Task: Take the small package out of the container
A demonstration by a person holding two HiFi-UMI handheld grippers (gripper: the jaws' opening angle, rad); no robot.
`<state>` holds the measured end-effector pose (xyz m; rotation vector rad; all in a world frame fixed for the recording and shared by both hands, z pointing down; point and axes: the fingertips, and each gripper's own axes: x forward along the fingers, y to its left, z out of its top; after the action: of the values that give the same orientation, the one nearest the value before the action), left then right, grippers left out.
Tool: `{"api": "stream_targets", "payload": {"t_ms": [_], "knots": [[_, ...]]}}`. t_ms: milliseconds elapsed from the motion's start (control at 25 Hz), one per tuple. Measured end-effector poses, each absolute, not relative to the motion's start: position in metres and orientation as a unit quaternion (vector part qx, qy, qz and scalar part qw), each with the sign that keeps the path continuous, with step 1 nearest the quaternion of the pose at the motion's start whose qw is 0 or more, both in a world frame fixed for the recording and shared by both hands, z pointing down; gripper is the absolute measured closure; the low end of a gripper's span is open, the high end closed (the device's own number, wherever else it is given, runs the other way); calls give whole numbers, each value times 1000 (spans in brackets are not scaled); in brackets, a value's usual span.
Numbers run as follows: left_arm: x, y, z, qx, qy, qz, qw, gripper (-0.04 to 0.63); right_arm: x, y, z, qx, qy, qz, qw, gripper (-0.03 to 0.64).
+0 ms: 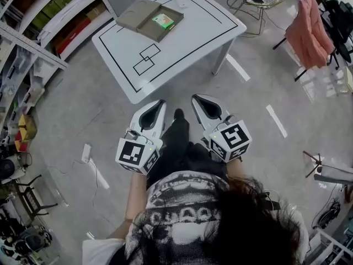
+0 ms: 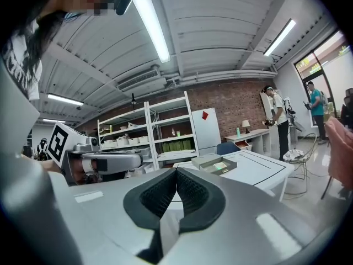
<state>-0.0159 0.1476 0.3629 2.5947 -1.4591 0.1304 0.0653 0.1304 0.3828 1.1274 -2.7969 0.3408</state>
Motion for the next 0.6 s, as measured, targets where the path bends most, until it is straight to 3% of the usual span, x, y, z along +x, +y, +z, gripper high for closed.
{"api": "stream_targets", "payload": {"t_ms": [600], "knots": [[-31,12,379,874,-474,47,94,595,46,0,392,365,-921,114,71,620]]}}
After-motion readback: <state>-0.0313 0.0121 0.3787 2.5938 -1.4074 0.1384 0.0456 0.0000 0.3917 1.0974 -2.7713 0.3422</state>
